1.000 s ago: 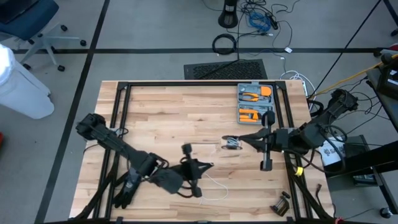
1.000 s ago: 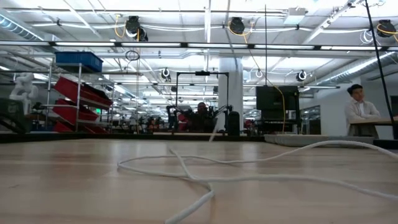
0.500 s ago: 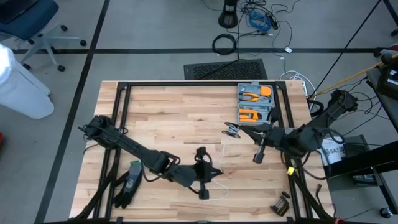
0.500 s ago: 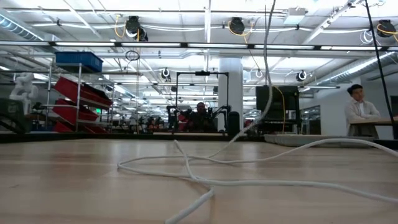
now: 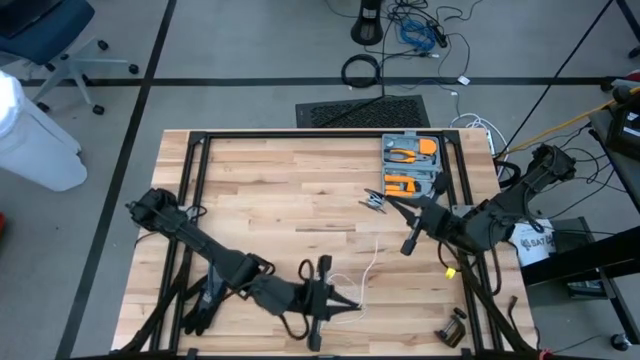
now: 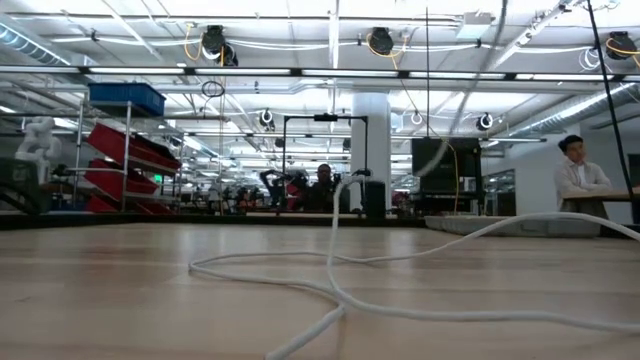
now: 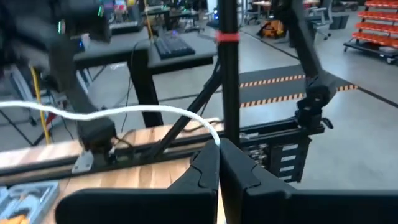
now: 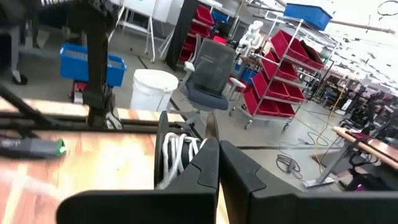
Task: Coil cords
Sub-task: Uncoil the white wire from the spool
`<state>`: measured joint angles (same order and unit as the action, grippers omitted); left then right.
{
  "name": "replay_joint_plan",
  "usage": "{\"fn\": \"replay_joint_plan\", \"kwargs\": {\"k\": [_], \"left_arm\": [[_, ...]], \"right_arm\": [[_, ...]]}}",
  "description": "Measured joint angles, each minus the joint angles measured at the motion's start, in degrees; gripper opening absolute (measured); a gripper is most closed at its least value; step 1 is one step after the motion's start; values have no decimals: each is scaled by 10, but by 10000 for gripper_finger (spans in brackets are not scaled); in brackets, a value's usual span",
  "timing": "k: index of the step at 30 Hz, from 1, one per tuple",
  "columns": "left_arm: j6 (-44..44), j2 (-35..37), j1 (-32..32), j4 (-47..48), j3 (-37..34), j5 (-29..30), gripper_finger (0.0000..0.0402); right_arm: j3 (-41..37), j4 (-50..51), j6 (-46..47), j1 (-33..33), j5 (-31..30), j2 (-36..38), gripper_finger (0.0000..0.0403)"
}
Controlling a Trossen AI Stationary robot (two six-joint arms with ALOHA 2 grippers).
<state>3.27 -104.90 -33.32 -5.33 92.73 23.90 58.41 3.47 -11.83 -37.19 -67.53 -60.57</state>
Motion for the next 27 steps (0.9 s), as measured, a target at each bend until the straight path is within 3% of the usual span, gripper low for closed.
{"fn": "replay_joint_plan", "kwargs": {"k": [4,8,11,15,22,27], "left_arm": [[36,0,-19,-1,15,40,2],[76,11,-40,15,16,150,2],[76,31,-51,66,17,231,2],[41,52,-61,167,18,306,2],[-70,75,-60,334,18,368,2],[-119,75,-49,402,17,365,4]], "right_arm": [[0,42,0,0,27,0,0],[0,74,-20,0,117,0,0],[0,88,-23,0,166,0,0],[0,92,-19,0,169,2,0],[0,116,7,-6,169,16,0],[0,123,30,-16,169,32,0]]}}
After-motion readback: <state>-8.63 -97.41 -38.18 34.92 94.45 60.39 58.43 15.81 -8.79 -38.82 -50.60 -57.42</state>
